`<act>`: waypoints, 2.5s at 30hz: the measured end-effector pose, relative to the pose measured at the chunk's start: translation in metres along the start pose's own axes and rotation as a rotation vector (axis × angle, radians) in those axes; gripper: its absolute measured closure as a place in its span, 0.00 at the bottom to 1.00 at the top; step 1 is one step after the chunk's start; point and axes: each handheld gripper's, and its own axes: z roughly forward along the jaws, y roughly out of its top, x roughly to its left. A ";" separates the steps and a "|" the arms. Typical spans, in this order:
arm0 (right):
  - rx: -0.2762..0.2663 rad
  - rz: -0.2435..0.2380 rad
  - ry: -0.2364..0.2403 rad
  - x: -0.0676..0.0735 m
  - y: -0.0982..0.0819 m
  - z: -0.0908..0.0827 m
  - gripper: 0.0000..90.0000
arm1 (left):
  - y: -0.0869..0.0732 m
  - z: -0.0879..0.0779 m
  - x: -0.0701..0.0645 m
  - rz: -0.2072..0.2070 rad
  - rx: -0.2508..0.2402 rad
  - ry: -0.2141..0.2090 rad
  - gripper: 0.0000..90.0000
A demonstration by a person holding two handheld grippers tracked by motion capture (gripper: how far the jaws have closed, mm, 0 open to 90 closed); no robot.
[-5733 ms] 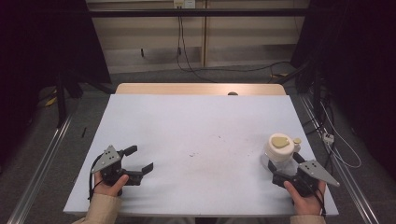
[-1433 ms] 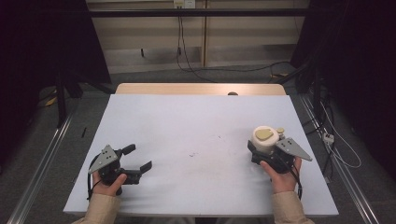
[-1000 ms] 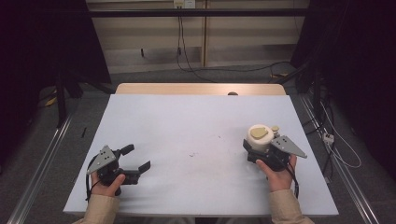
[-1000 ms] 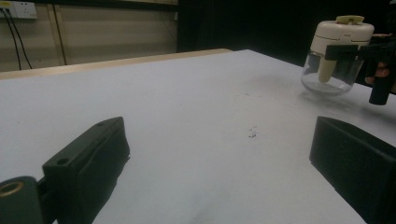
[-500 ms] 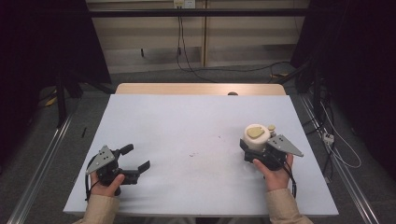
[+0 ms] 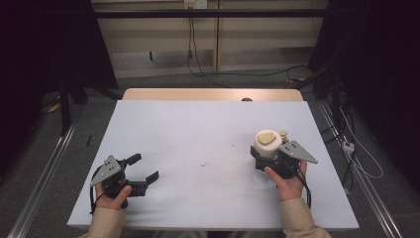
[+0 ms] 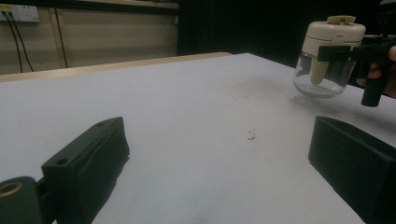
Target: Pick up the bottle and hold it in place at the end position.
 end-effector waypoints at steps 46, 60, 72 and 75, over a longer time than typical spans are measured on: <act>-0.002 -0.016 0.065 0.026 0.017 0.047 0.08 | -0.001 -0.003 0.000 -0.005 -0.004 -0.007 0.05; -0.002 -0.026 0.089 0.033 0.020 0.059 0.08 | -0.001 -0.003 0.000 -0.006 -0.006 -0.008 0.05; -0.006 -0.026 0.100 0.037 0.024 0.067 0.08 | -0.002 -0.003 0.001 -0.013 -0.013 -0.009 0.05; -0.009 -0.028 0.107 0.039 0.025 0.070 0.08 | -0.002 -0.003 0.001 -0.012 -0.010 -0.008 0.05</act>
